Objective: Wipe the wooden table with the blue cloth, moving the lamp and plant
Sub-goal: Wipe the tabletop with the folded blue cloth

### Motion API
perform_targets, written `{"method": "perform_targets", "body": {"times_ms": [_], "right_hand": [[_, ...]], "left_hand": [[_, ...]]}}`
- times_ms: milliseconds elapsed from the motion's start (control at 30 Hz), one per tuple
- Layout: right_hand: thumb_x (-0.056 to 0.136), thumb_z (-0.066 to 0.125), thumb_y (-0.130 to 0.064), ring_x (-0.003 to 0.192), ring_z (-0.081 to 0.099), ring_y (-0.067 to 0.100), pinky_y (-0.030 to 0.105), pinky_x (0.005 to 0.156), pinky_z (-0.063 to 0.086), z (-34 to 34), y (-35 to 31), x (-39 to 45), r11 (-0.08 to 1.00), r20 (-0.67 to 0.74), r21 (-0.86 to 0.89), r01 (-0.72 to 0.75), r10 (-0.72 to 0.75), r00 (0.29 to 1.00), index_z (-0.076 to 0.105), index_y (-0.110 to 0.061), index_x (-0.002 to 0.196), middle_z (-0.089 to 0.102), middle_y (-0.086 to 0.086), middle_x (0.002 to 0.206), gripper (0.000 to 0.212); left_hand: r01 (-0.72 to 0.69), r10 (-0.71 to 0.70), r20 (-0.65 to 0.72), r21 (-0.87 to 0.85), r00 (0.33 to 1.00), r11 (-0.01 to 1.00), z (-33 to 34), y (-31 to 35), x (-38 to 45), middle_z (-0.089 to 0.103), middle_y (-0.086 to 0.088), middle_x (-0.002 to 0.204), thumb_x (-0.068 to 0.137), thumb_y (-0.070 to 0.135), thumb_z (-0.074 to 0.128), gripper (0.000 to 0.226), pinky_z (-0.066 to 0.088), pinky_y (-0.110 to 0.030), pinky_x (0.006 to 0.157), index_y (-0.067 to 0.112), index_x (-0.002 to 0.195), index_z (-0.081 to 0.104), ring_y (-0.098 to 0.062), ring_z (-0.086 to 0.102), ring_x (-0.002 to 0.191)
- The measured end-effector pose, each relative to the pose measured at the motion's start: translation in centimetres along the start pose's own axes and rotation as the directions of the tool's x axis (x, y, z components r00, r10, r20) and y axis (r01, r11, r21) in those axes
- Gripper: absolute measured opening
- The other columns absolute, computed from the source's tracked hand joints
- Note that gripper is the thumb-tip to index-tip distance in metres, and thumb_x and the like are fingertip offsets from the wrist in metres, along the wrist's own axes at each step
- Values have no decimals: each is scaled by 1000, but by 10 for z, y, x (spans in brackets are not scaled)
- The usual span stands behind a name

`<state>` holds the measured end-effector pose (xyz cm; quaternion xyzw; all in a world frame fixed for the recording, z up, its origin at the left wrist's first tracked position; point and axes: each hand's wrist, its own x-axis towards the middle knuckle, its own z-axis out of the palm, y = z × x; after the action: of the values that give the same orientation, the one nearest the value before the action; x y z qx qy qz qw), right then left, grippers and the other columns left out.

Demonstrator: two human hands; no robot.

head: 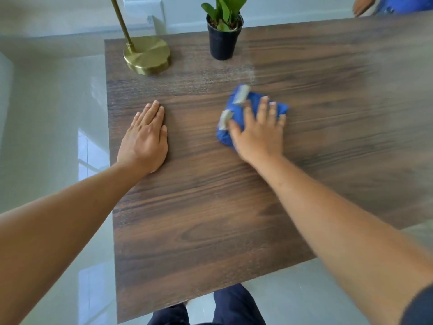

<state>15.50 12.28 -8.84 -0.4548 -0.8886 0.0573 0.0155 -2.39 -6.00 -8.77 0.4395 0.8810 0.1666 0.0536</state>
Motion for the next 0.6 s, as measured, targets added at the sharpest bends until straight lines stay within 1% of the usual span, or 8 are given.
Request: {"method": "perform_targets", "body": {"times_ms": [100,133,200,300,400,500,533,600], "right_hand": [[91,18,-72,154,4,31,55,122,3,6,-49,-64,958,53,43,285,-287,956,23,-30,158,6,12,167,79],[91,20,-73,154,2,28,53,123,3,5,-46,-83,936,82,51,348,-352,933,21,-30,158,5,9,168,79],[89,26,-74,154,9,25,51,123,8,3,-11,-102,919,51,39,392,-394,918,26,-27,157,12,6,167,82],[86,27,-76,152,17,25,52,121,16,-5,73,-99,971,8,-38,236,-236,972,31,-19,156,19,7,166,91],[84,19,-79,153,12,27,53,122,13,-16,122,-71,998,40,-66,-12,15,999,23,-16,158,13,10,166,97],[84,11,-79,153,9,33,57,121,10,-14,92,-52,978,14,-23,-206,207,978,20,-15,159,11,16,166,99],[84,10,-77,152,11,36,59,120,11,-11,70,-54,977,-5,-24,-210,210,978,23,-13,158,13,20,164,99],[87,14,-74,151,13,39,60,119,10,-4,15,-73,997,-26,-15,-71,70,997,27,-14,157,15,22,163,93]], "left_hand": [[4,-4,-2,-23,1000,1000,-2,-1,-1,16,-4,166,106,26,30,53,0,-25,122,10,157,26,-14,9,153],[2,-2,0,-26,1000,1000,-2,-2,-2,16,-4,166,106,25,30,53,0,-25,122,9,156,27,-15,9,153],[-8,8,7,-23,1000,1000,-1,-2,-1,16,-5,166,106,25,29,53,1,-26,123,8,156,27,-16,9,153],[-17,17,18,-10,1000,1000,-2,-3,-1,15,-6,166,106,28,26,54,1,-28,124,8,157,24,-16,8,153],[-17,17,19,-7,1000,1000,-2,-3,-2,14,-6,166,106,29,24,55,3,-31,125,8,157,23,-17,8,154],[-18,18,13,1,1000,1000,0,-2,0,14,-7,166,106,29,23,55,4,-33,125,8,157,23,-17,8,154],[-22,22,12,2,1000,1000,0,-1,0,14,-6,166,106,29,23,55,4,-33,125,8,157,22,-17,8,154],[-24,24,11,2,1000,1000,0,-1,0,13,-6,166,106,29,23,55,4,-33,125,8,157,22,-17,7,154]]}}
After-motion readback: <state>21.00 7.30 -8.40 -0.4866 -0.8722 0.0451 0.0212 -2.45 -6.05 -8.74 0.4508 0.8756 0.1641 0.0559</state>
